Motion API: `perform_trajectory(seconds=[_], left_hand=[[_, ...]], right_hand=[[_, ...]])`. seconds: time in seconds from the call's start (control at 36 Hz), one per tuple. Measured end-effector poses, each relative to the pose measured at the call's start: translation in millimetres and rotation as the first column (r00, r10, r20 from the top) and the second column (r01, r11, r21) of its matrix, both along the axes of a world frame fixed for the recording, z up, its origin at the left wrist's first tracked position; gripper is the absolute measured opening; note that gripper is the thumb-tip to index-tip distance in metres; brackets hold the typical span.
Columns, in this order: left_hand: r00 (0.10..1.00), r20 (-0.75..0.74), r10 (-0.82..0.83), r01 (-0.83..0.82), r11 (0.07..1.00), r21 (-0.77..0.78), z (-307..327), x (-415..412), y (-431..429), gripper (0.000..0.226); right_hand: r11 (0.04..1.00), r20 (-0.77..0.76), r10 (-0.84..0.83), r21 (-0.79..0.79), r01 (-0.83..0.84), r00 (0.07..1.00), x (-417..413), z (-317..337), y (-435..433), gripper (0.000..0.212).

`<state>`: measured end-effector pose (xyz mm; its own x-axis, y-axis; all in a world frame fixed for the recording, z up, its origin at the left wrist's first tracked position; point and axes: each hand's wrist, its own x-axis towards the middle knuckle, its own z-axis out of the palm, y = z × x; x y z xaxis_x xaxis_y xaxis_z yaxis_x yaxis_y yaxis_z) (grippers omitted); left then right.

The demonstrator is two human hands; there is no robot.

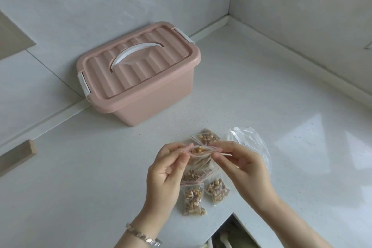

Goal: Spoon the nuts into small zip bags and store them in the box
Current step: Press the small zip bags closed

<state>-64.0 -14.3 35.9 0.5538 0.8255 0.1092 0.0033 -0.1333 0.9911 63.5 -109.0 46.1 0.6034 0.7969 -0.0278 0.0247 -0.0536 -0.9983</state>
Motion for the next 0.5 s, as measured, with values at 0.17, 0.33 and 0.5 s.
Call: perform_trajectory(seconds=[0.17,0.33,0.5], left_hand=[[0.994,0.099,-0.038,0.038,0.999,0.0,7,5,-8,0.026],[0.998,-0.065,-0.023,0.031,0.991,0.129,12,12,-10,0.013],[0.995,-0.041,-0.095,0.087,0.984,-0.158,19,18,-11,0.01]], right_hand=[[1.0,0.208,0.008,-0.019,-0.004,0.978,6,4,-9,0.018],[1.0,0.404,0.007,-0.024,0.004,0.915,13,10,-16,0.019],[0.996,0.306,0.061,-0.087,-0.036,0.95,12,15,-19,0.012]])
